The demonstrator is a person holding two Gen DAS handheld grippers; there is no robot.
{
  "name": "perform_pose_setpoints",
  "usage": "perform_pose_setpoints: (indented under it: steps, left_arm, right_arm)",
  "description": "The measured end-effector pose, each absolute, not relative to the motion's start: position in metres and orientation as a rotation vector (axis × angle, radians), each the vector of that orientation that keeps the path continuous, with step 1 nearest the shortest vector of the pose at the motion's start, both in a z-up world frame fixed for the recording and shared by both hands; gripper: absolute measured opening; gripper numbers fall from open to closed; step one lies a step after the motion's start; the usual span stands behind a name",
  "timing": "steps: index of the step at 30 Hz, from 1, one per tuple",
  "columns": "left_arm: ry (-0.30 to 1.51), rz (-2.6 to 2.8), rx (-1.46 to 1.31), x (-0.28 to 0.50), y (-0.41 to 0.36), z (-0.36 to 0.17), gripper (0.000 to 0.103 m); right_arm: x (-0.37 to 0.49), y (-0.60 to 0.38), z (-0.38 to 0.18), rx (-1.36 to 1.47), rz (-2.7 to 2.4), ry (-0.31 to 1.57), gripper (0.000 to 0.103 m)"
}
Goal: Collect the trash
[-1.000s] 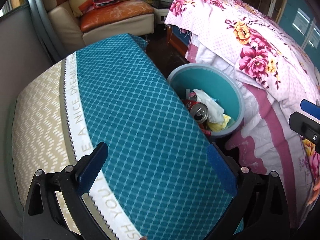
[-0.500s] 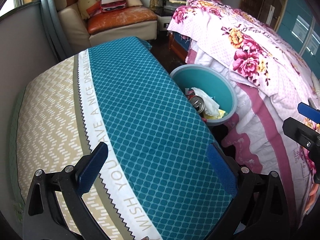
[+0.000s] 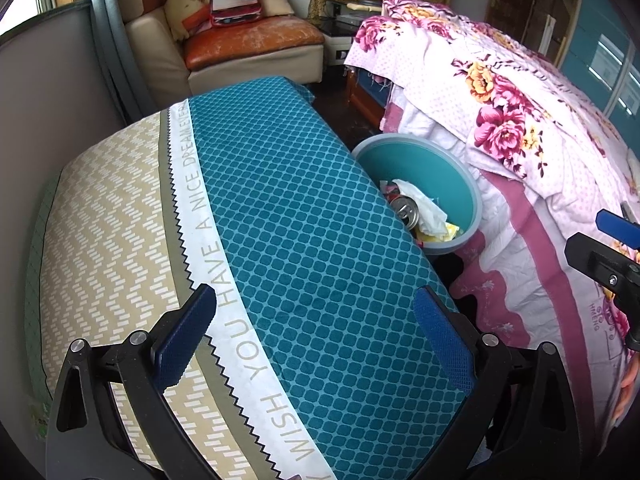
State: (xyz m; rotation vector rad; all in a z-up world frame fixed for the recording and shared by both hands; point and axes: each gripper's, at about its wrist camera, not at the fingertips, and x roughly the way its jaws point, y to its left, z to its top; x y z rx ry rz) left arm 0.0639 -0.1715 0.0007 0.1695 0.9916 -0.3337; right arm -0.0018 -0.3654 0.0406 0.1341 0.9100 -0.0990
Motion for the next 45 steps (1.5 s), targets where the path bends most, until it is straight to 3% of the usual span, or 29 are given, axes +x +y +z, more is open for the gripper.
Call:
perform_pose_setpoints:
  steps: [45]
  left_arm:
    - [0.961, -0.309, 0.138, 0.074, -0.159, -0.015, 0.099]
  right_arm:
    - [0.025, -0.381, 0.000, 0.203, -0.122, 1.000, 0.096]
